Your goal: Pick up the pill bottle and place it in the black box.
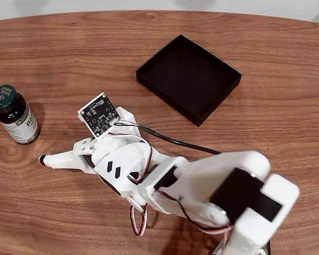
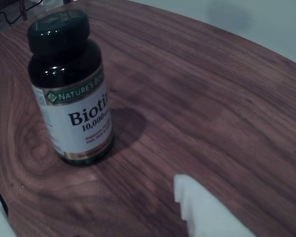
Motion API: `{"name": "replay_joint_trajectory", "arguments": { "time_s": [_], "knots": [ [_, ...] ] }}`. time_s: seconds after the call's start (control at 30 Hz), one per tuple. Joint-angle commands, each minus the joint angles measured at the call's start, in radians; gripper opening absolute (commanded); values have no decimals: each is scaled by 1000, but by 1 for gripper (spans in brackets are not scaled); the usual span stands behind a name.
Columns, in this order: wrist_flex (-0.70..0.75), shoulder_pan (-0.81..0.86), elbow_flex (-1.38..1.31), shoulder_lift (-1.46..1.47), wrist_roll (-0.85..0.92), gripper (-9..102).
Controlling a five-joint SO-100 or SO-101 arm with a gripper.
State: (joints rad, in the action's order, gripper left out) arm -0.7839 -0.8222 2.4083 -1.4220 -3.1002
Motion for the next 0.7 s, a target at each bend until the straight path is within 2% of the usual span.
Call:
{"name": "replay_joint_trajectory", "arguments": {
  "time_s": [0.0,0.4,0.67],
  "knots": [
    [-80,-34,-100,25,8,43],
    [-353,-112,-115,135,32,43],
    [-430,-143,-107,141,51,42]
  ]
}}
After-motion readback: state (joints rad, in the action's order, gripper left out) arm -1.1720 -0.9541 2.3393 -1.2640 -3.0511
